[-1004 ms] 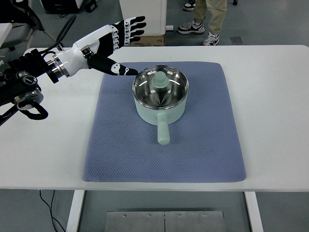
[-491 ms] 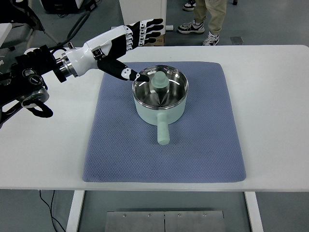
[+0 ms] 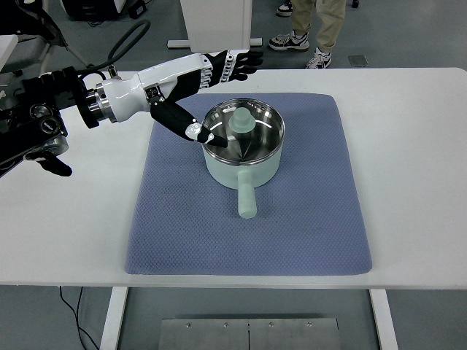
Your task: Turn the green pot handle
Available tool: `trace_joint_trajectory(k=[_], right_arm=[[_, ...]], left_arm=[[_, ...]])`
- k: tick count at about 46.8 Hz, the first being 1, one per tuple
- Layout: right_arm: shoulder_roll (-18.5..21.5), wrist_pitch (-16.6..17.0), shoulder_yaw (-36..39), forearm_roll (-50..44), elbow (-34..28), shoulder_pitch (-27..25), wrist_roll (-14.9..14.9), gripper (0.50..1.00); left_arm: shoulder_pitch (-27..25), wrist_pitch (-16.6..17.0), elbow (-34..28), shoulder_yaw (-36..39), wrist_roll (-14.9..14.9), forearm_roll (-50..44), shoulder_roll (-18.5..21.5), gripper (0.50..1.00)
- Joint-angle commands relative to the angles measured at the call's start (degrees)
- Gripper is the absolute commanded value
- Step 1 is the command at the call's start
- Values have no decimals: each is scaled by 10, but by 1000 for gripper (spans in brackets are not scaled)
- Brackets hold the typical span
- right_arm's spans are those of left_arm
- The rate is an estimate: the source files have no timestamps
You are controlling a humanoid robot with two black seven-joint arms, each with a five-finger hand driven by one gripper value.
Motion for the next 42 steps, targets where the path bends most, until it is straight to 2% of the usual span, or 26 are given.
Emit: trace_joint_trajectory(k=[1, 9, 23, 42], right_arm=[[0, 0, 0, 0, 0, 0, 0, 1000], [0, 0, 0, 0, 0, 0, 0, 1000], [0, 0, 0, 0, 0, 0, 0, 1000], [0, 0, 0, 0, 0, 0, 0, 1000]], left_arm=[[0, -7, 0, 1, 0, 7, 1, 1000], [0, -35, -8, 1, -1, 43, 5, 1000], [-2, -53, -20, 1, 0, 80, 4, 1000], [-4, -54, -21, 1, 1, 156, -7, 1000]])
